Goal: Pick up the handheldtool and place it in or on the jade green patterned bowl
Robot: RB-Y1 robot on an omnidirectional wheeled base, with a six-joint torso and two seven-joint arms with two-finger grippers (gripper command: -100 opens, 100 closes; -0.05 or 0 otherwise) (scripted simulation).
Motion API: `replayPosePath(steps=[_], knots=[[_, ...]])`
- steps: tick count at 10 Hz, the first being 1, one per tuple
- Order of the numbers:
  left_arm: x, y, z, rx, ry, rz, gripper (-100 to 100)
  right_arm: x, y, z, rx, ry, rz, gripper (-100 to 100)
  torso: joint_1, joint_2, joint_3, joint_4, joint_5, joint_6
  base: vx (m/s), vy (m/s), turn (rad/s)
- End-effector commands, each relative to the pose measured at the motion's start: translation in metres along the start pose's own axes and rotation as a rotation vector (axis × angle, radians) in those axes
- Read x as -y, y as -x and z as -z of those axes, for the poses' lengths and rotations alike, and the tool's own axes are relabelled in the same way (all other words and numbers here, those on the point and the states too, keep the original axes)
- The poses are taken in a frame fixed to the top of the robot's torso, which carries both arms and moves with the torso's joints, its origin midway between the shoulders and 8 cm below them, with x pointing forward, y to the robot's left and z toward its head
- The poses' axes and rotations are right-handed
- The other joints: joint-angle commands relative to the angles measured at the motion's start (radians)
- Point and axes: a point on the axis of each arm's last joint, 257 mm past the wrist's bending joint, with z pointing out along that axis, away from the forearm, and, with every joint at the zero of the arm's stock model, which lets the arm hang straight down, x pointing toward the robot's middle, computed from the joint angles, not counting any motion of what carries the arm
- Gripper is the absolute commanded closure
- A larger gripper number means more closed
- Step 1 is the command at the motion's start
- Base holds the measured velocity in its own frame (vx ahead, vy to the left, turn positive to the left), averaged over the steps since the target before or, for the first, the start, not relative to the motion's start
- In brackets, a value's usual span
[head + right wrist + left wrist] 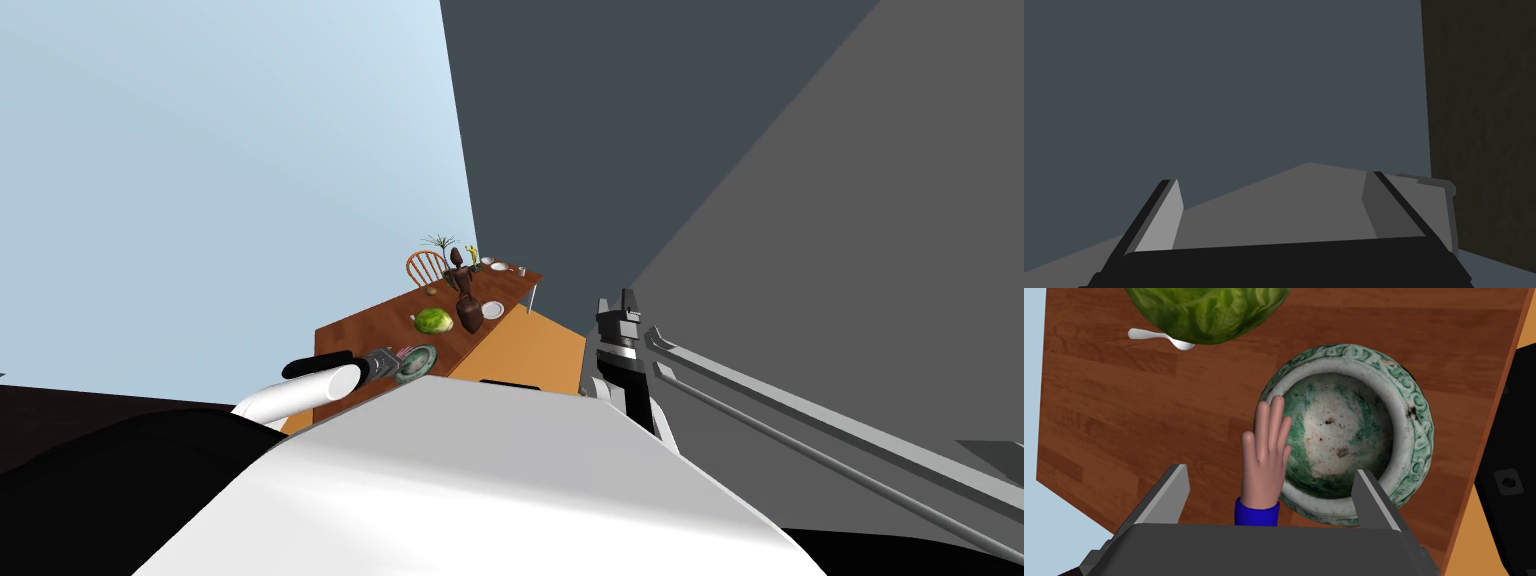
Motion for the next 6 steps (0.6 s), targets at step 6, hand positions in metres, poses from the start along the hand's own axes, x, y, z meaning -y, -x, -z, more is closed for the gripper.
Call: replayPosePath(steps=[6], knots=[[0.010,-0.023,-0.044,-0.028,0.023,0.008,-100,0.000,0.000,0.000,0.000,0.000,0.000,0,0.000,0.000,0.000,0.000,0.000,0.000,-0.055,-0.015,0.011]])
